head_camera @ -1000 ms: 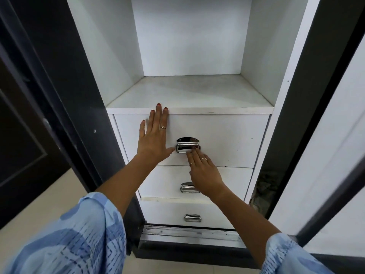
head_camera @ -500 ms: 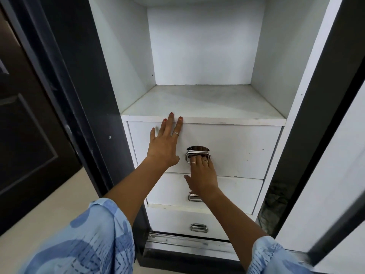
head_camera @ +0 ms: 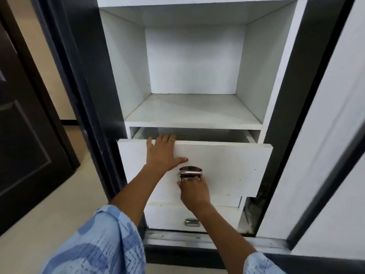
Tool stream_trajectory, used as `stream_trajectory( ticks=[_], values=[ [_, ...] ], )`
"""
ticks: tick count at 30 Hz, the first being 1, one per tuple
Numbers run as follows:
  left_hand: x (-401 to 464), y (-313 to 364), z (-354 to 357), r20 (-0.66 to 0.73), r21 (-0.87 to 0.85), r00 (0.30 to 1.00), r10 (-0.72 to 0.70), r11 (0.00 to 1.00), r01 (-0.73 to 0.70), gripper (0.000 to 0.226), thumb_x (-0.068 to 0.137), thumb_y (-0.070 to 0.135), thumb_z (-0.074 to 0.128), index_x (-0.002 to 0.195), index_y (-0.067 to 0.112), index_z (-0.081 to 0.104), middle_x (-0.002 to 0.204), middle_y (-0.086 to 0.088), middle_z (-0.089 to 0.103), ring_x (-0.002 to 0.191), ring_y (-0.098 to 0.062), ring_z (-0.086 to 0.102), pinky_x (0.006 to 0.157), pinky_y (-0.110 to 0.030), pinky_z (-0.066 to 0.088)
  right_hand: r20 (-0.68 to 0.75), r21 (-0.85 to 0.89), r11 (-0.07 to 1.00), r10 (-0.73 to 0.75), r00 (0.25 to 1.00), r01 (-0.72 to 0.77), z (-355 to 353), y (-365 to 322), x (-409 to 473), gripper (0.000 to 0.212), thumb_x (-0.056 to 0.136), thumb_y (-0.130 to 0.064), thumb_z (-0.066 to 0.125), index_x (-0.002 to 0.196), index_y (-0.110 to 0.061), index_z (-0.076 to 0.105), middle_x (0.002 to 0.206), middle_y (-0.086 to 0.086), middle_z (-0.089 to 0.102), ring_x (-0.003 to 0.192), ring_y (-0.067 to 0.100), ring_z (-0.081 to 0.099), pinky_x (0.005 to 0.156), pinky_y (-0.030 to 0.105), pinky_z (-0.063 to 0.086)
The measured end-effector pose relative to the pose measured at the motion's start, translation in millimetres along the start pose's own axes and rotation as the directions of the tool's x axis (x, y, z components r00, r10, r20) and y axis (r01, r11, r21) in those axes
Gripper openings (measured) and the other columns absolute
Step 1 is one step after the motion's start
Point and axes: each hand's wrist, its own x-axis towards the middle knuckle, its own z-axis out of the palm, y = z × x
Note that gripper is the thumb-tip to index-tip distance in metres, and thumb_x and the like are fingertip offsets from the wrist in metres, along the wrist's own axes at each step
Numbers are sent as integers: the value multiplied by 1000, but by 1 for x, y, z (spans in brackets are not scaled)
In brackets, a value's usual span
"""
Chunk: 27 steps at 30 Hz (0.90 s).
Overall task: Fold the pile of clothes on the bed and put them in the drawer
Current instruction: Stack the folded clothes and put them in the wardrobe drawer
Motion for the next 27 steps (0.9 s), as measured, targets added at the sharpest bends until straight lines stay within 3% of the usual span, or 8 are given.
stream_trajectory(
  ticks=[4,7,11,13,19,24,27],
  values=[
    [-65,-1,-21,-17,3,1000,16,1000,-16,80,82,75,43,139,20,40,142,1,46,134,-19,36,114,-45,15,23,-19,1000,-19,1000,20,-11,-19,-60,17,57,-17,88,66,-19,73,59,-2,67,57,18,65,74,32,55],
    [-106,2,-38,1,-27,1000,-21,999,21,74,87,73,30,133,18,47,137,0,52,130,-21,40,112,-46,19,113,8,1000,10,994,-11,-18,-35,-102,33,54,-4,81,84,-18,77,81,1,73,79,22,70,88,42,53],
    [-156,7,-59,58,-5,998,-23,1000,24,72,91,70,24,132,16,49,137,-2,53,129,-23,42,109,-47,23,198,64,997,-45,979,33,-48,-50,-147,38,82,3,56,116,-10,68,113,9,68,109,30,61,106,40,37],
    [-174,11,-68,75,7,997,-31,999,31,74,91,70,23,132,14,49,136,-3,53,128,-24,43,108,-48,25,252,68,997,-53,966,37,-63,-55,-161,43,88,4,44,125,-8,61,122,13,63,115,32,55,108,36,34],
    [-215,15,-81,161,3,987,-24,1000,24,76,92,68,23,140,12,41,144,-6,46,133,-27,38,111,-48,24,315,76,997,-42,948,19,-86,-70,-204,42,86,8,41,123,-5,58,121,16,61,114,32,54,104,33,37],
    [-213,16,-85,198,14,980,-21,1000,19,77,93,67,21,143,11,36,147,-9,41,135,-28,36,112,-49,23,333,35,999,-27,943,16,-105,-66,-207,42,86,4,41,126,0,55,133,16,51,123,33,46,106,35,33],
    [-214,15,-85,186,13,983,-10,1000,7,78,92,69,19,141,11,40,144,-8,45,133,-28,39,110,-49,25,235,-15,995,-92,968,98,-119,-58,-209,34,83,4,48,112,-1,64,117,17,60,109,34,55,97,39,43]
  ],
)
